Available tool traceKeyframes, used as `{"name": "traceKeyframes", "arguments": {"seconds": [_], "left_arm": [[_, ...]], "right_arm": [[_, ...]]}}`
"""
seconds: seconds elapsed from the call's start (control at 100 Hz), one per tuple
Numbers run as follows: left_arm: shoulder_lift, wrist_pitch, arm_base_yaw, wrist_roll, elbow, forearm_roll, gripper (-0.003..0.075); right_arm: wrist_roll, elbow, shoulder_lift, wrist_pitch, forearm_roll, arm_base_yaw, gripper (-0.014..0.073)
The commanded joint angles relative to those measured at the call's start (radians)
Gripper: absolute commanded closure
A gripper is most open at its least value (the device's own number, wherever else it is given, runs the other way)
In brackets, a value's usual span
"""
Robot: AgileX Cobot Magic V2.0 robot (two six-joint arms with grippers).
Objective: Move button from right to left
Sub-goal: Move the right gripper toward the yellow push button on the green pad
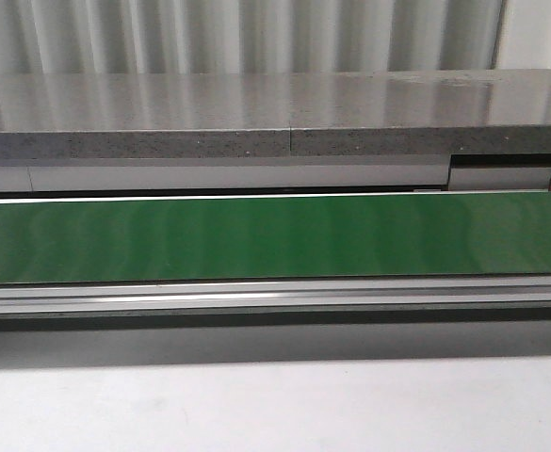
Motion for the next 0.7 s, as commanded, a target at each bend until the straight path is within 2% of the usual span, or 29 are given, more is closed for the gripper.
{"name": "traceKeyframes", "arguments": {"seconds": [0.0, 0.25, 0.51, 0.69], "left_arm": [[-0.036, -0.079, -0.007, -0.005, 0.025, -0.005, 0.074], [-0.036, -0.079, -0.007, -0.005, 0.025, -0.005, 0.074], [-0.036, -0.079, -0.007, -0.005, 0.025, -0.005, 0.074], [-0.036, -0.079, -0.007, -0.005, 0.025, -0.005, 0.074]], "right_arm": [[-0.003, -0.081, -0.015, -0.013, 0.044, -0.007, 0.0661], [-0.003, -0.333, 0.077, 0.321, 0.081, -0.007, 0.0661], [-0.005, -0.626, 0.348, 0.791, 0.067, -0.007, 0.0661], [-0.005, -0.79, 0.511, 0.977, 0.067, -0.007, 0.0661]]}}
